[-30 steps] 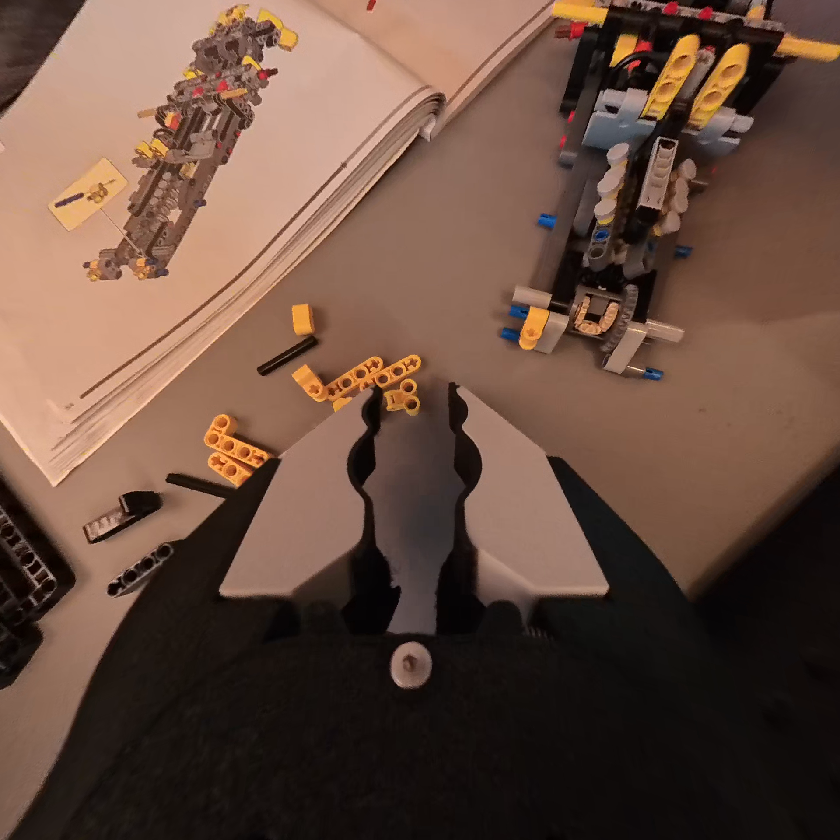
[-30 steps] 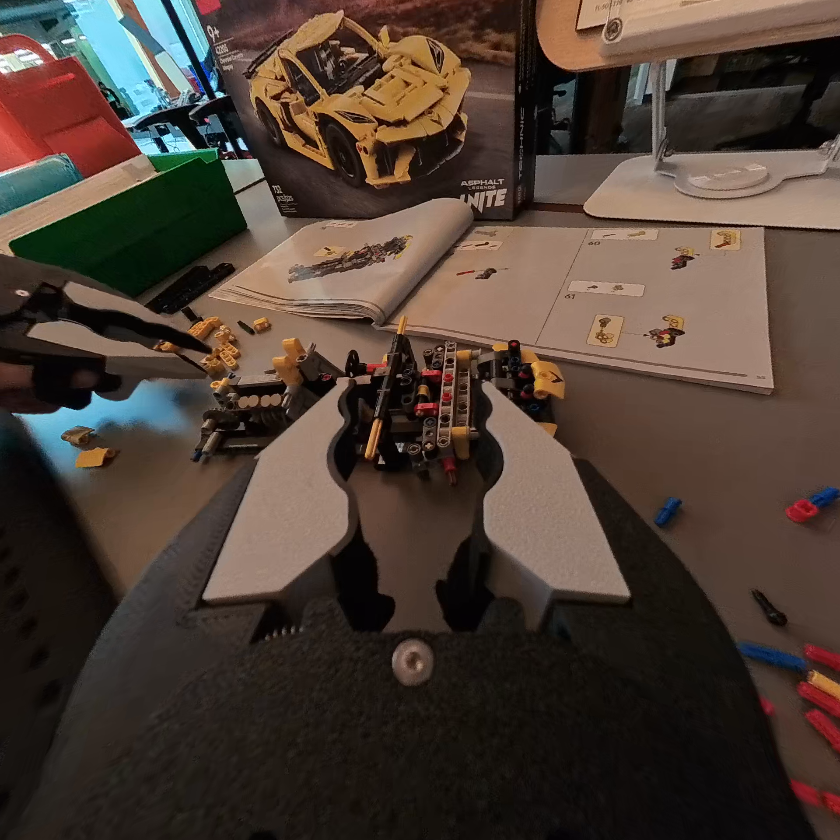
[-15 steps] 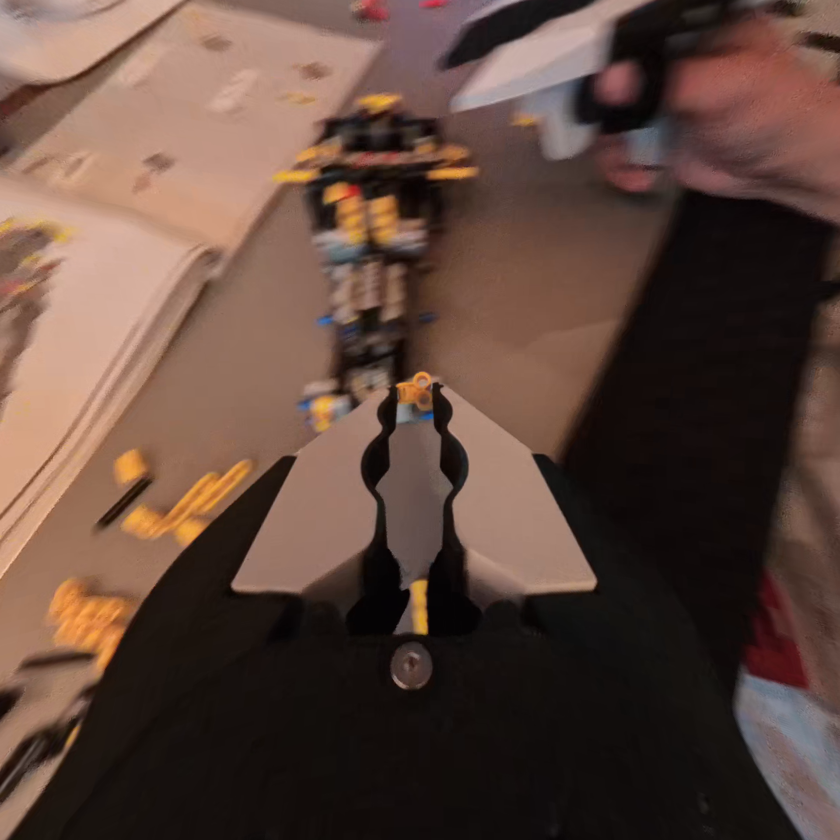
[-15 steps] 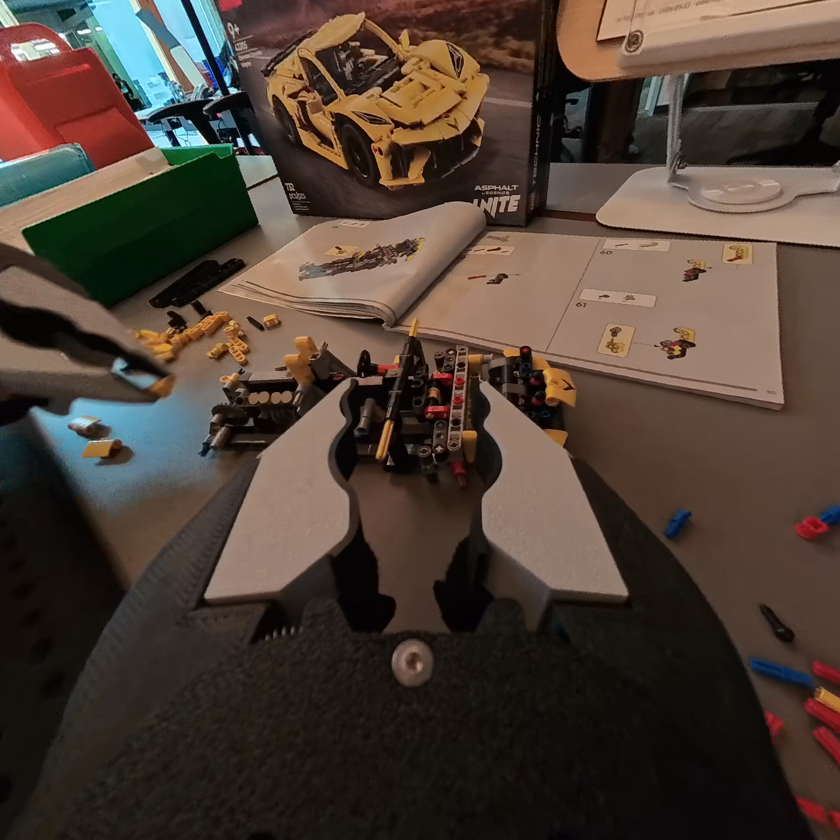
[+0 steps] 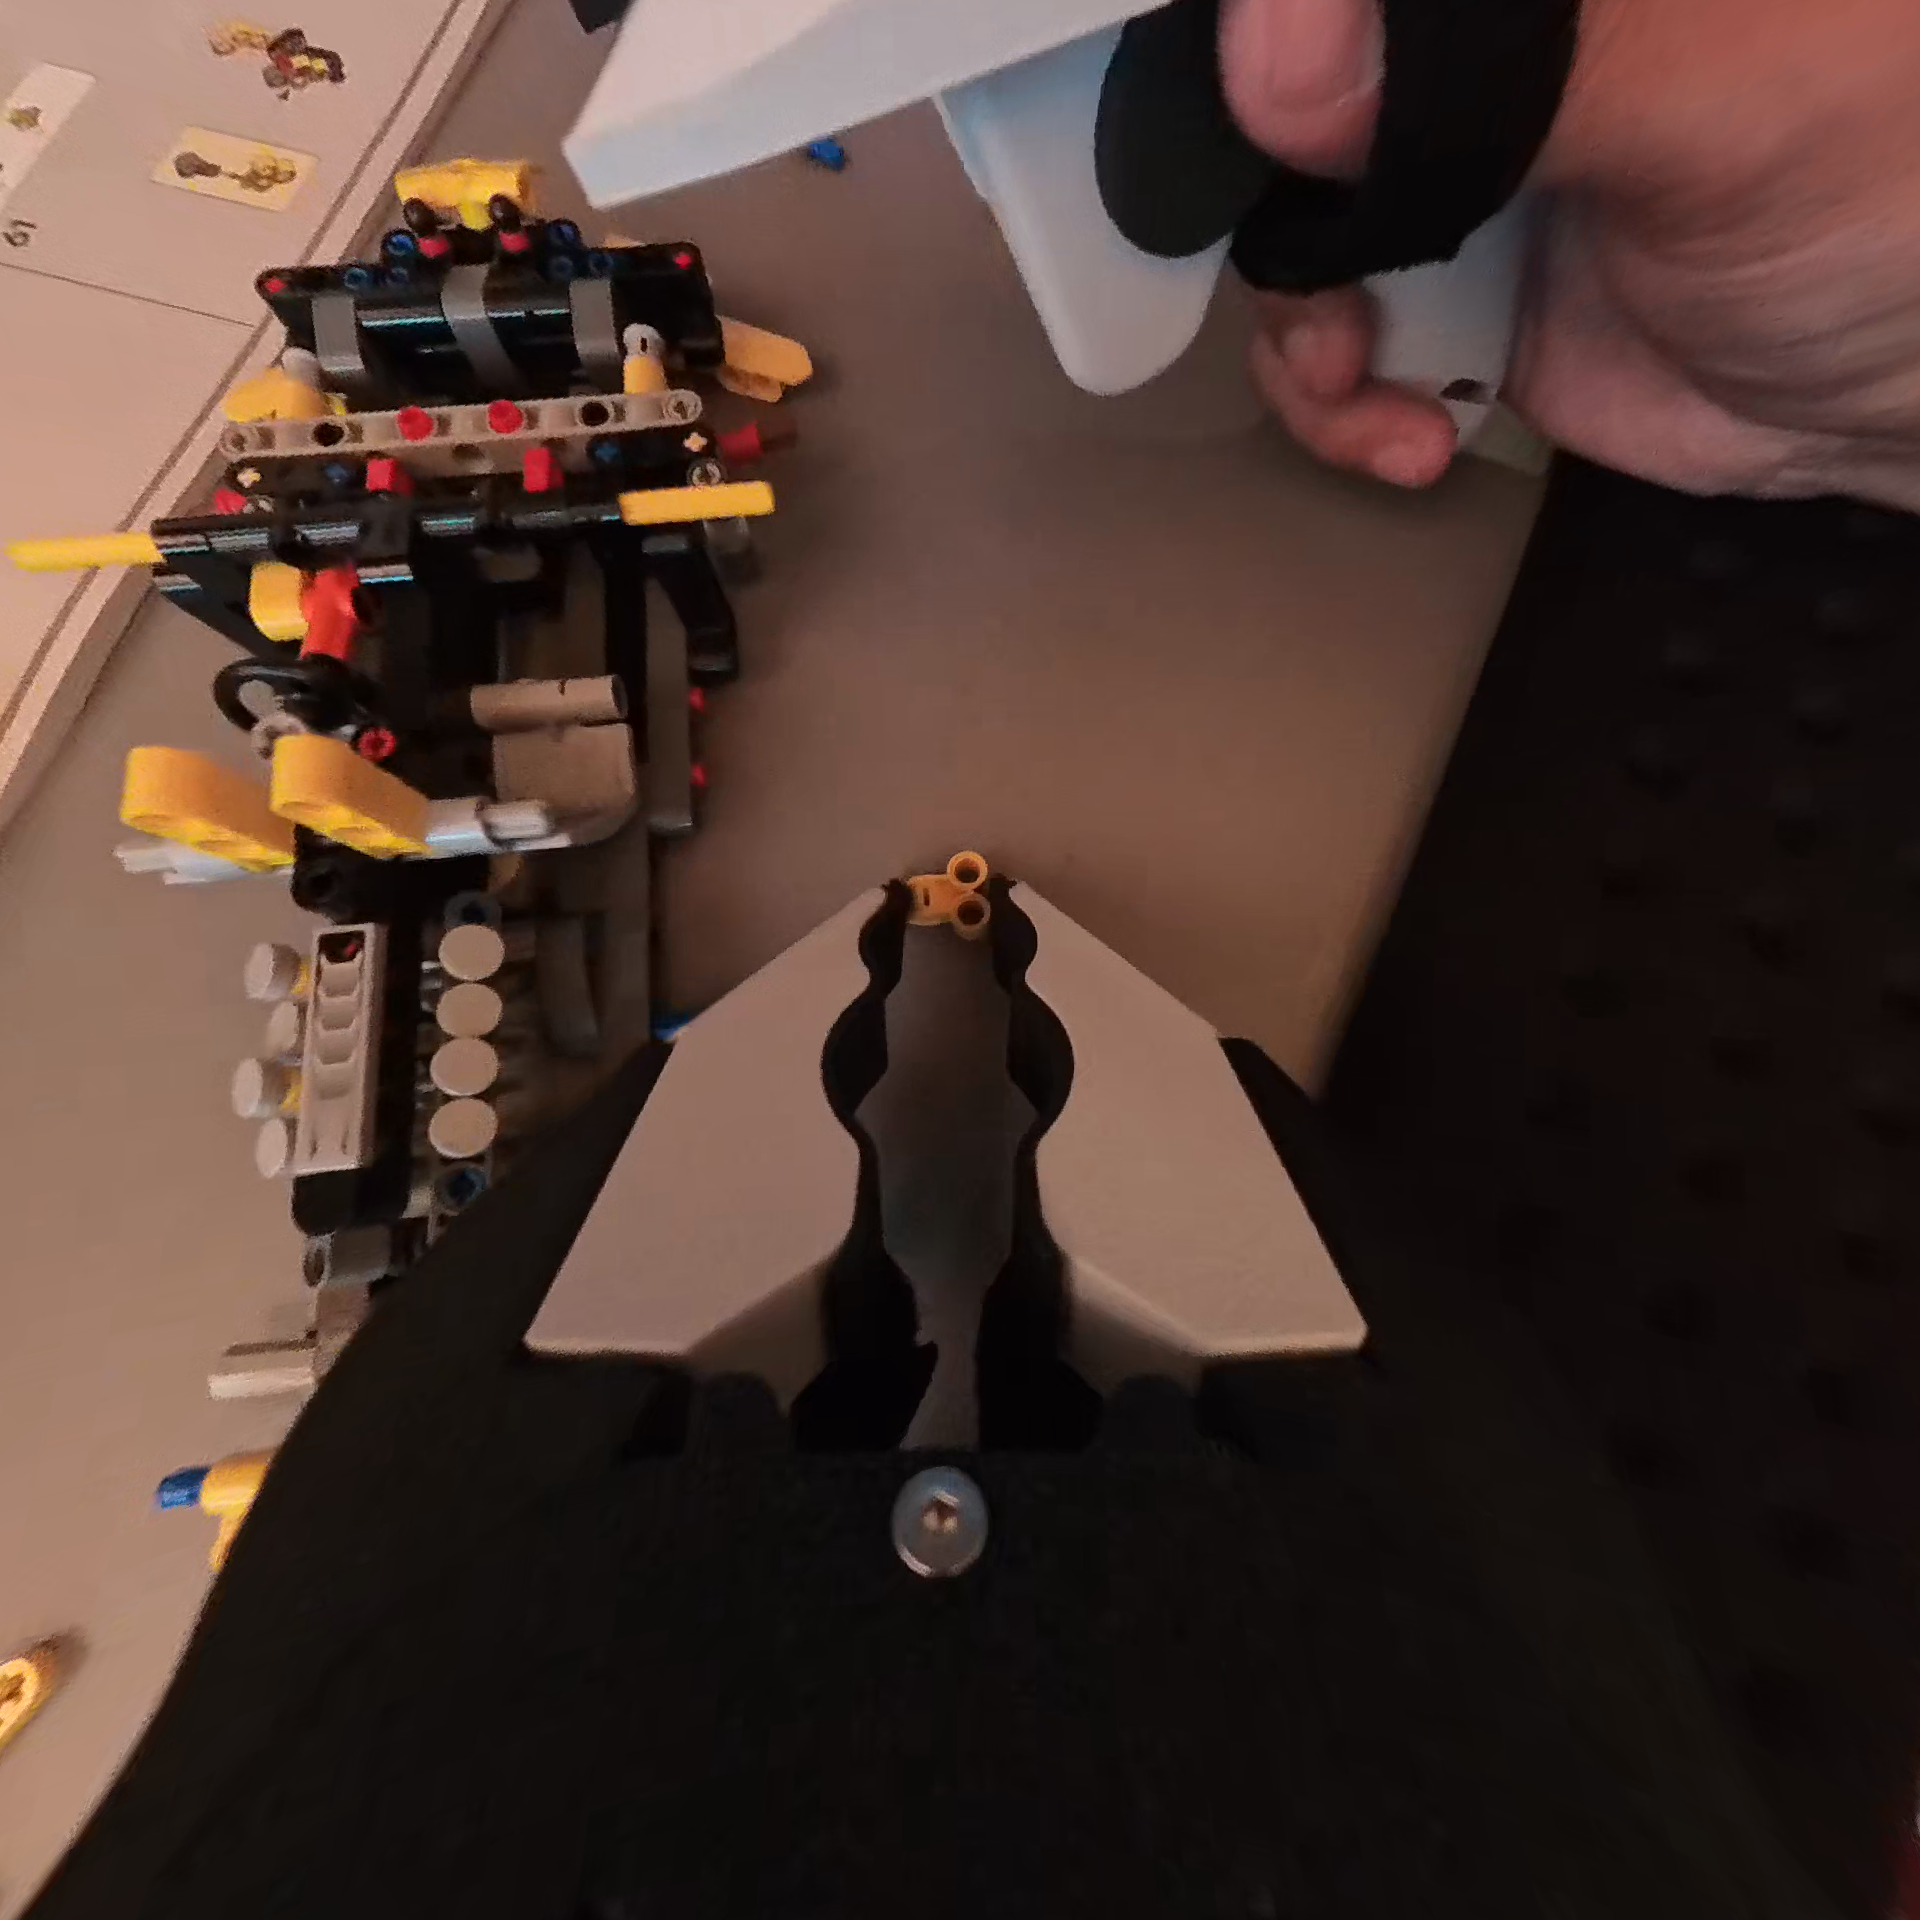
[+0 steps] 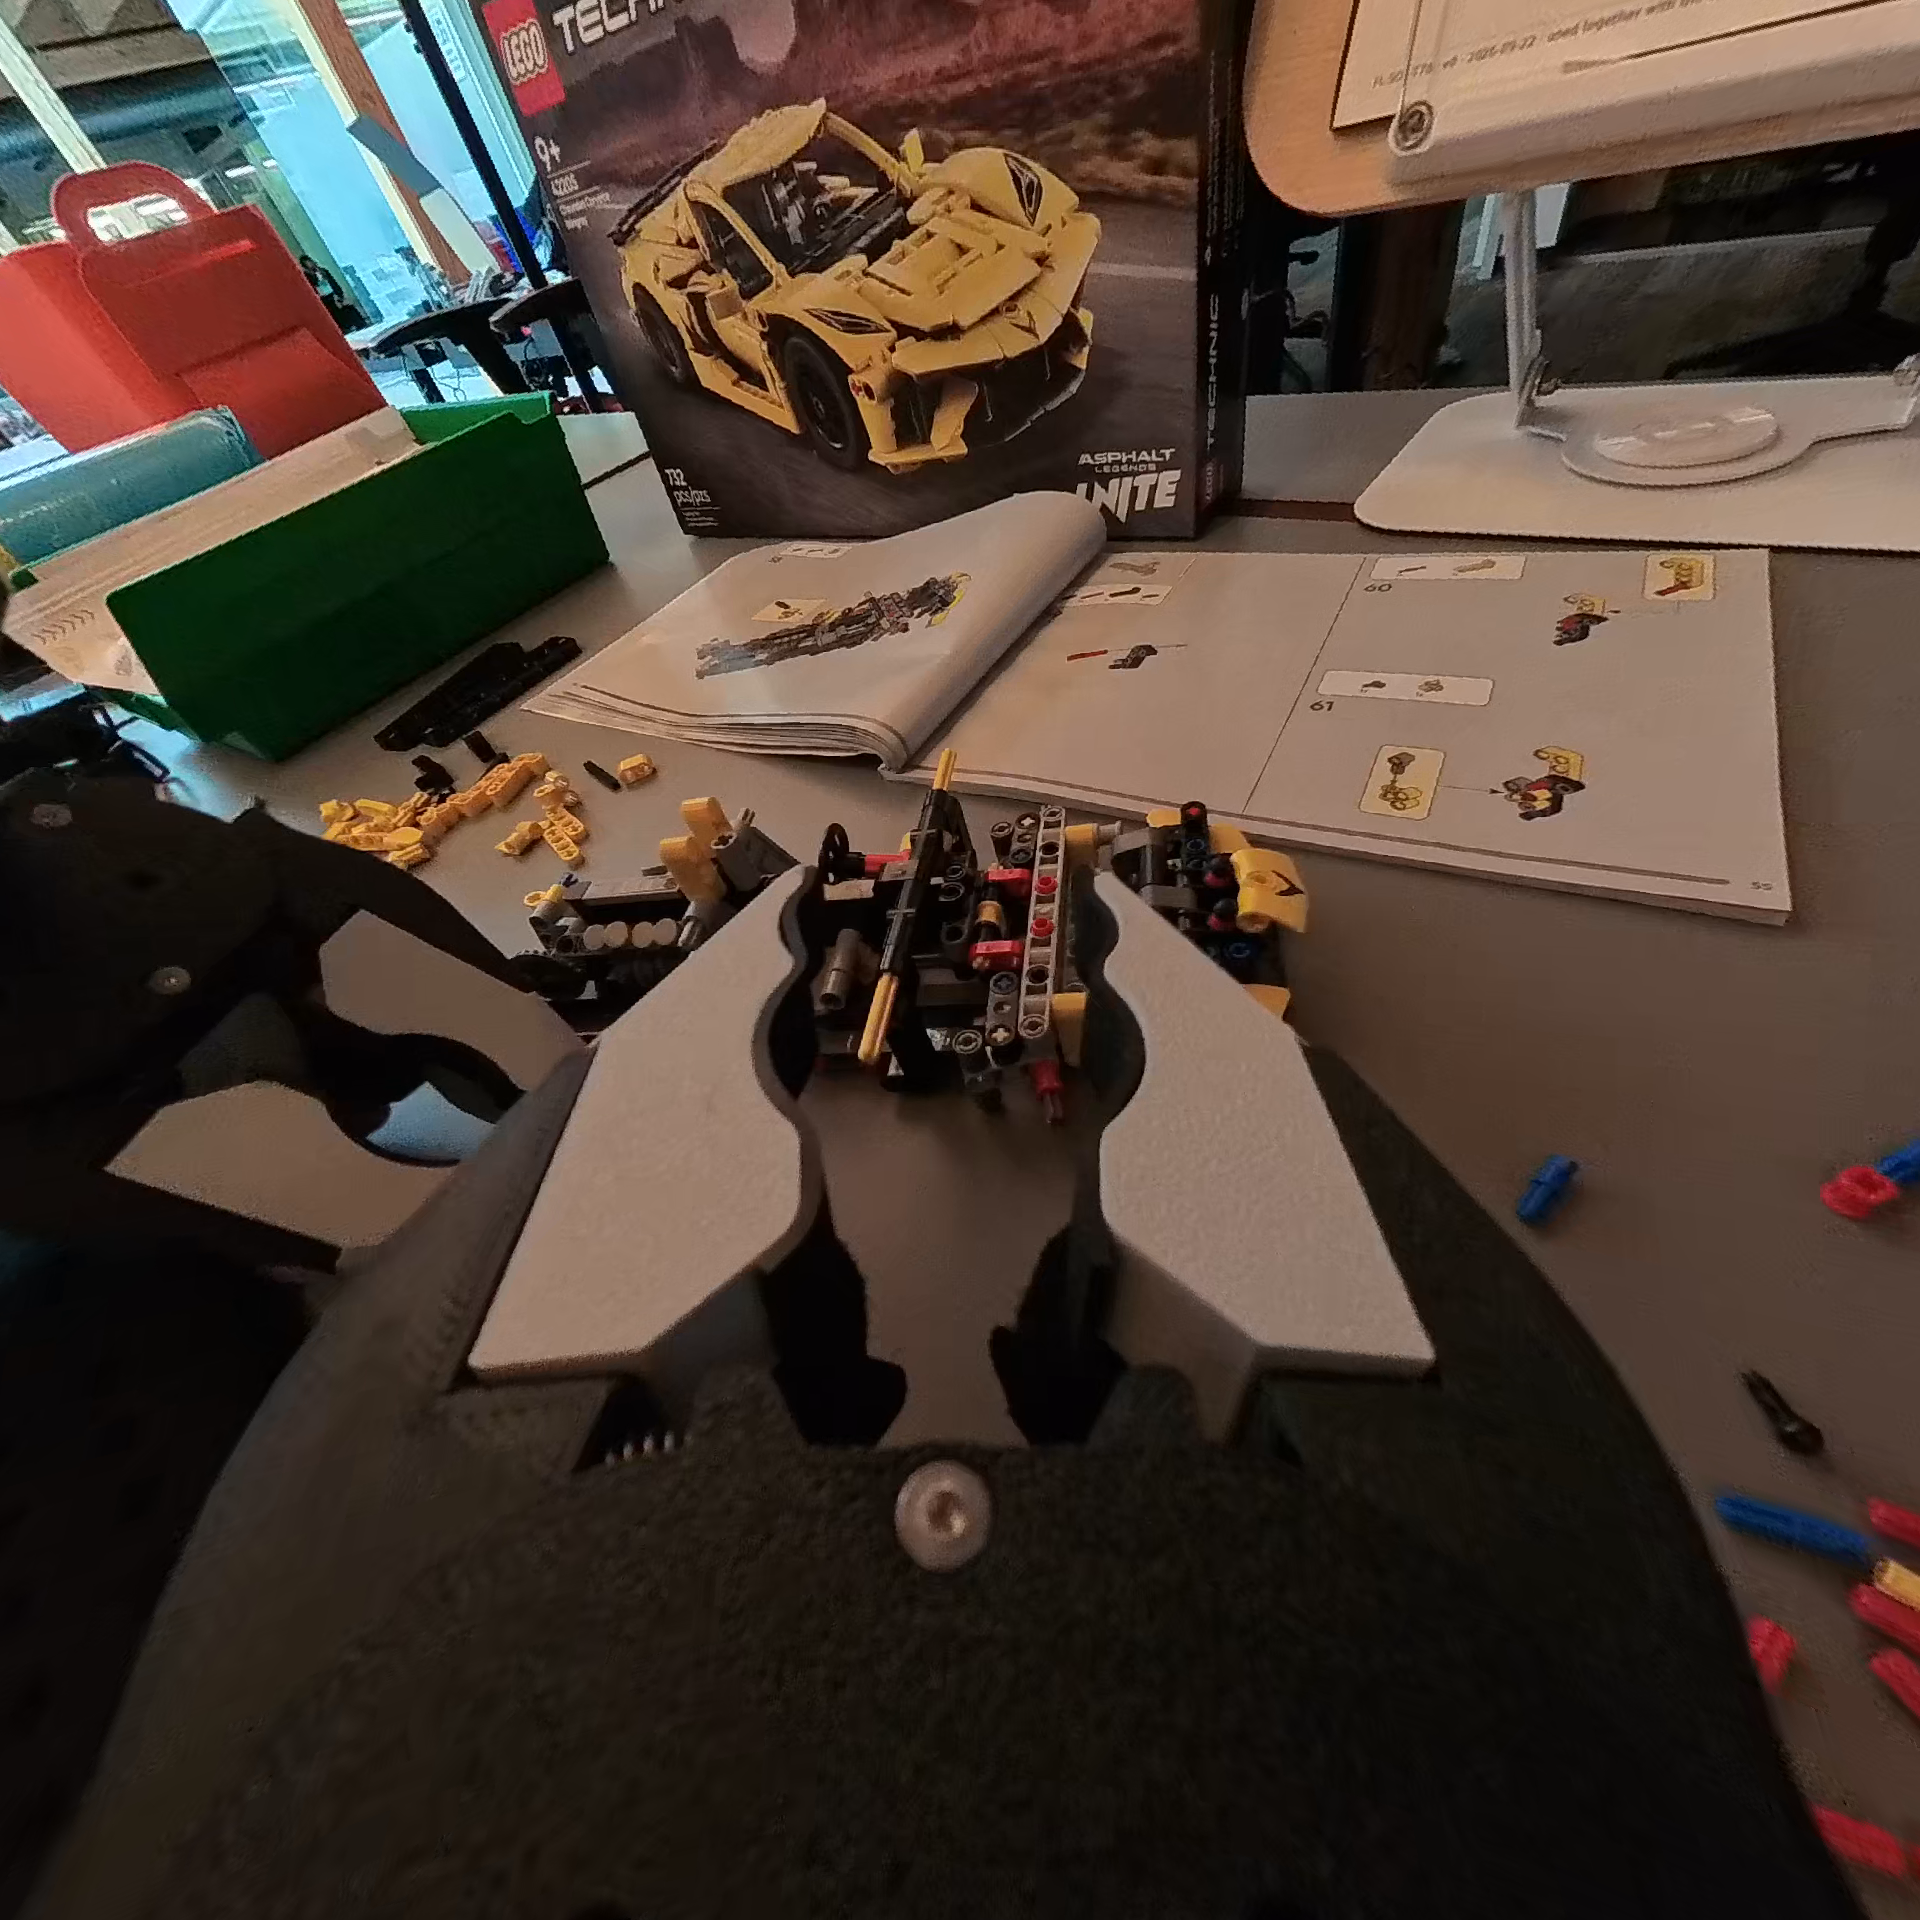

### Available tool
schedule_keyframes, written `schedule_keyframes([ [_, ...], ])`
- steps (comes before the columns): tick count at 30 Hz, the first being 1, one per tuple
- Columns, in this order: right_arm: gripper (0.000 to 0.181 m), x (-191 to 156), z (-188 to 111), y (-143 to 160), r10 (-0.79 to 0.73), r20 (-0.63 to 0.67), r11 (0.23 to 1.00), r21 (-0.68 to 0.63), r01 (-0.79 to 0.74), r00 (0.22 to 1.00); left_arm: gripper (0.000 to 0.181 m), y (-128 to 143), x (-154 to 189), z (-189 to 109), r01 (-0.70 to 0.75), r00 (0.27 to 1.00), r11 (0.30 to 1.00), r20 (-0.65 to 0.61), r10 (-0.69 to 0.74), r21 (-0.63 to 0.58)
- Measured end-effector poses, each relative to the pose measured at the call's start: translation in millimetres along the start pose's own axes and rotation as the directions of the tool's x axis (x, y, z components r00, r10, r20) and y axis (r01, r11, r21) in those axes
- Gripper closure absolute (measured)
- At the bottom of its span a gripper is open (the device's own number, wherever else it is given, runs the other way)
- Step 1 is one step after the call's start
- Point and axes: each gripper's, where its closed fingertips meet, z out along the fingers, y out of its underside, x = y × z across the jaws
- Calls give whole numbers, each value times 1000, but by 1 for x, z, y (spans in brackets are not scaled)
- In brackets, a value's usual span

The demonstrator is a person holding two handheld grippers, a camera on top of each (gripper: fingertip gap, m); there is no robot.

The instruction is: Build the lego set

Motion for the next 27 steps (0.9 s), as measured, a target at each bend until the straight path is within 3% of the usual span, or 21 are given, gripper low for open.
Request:
schedule_keyframes([
  [4, 134, 3, -2, 0, 1, -11, 1000, -2, -1, 1000, 142, -1, 4, 1, -19, 1000, 1000, 12, 18, 10],
  [9, 136, 30, -30, 7, -43, -144, 997, -77, 32, 989, 133, -10, 2, -11, -3, 1000, 996, 24, 1, 84],
  [17, 145, 100, -110, 32, -84, -374, 972, -236, -7, 924, 133, -22, -9, -29, 72, 997, 980, 11, -75, 183],
  [23, 149, 142, -158, 53, -80, -489, 948, -307, -85, 869, 133, -45, -39, -75, 107, 986, 926, 80, -145, 363],
  [27, 152, 157, -172, 62, -86, -501, 937, -335, -102, 861, 134, -51, -50, -97, 116, 983, 893, 80, -167, 435],
])
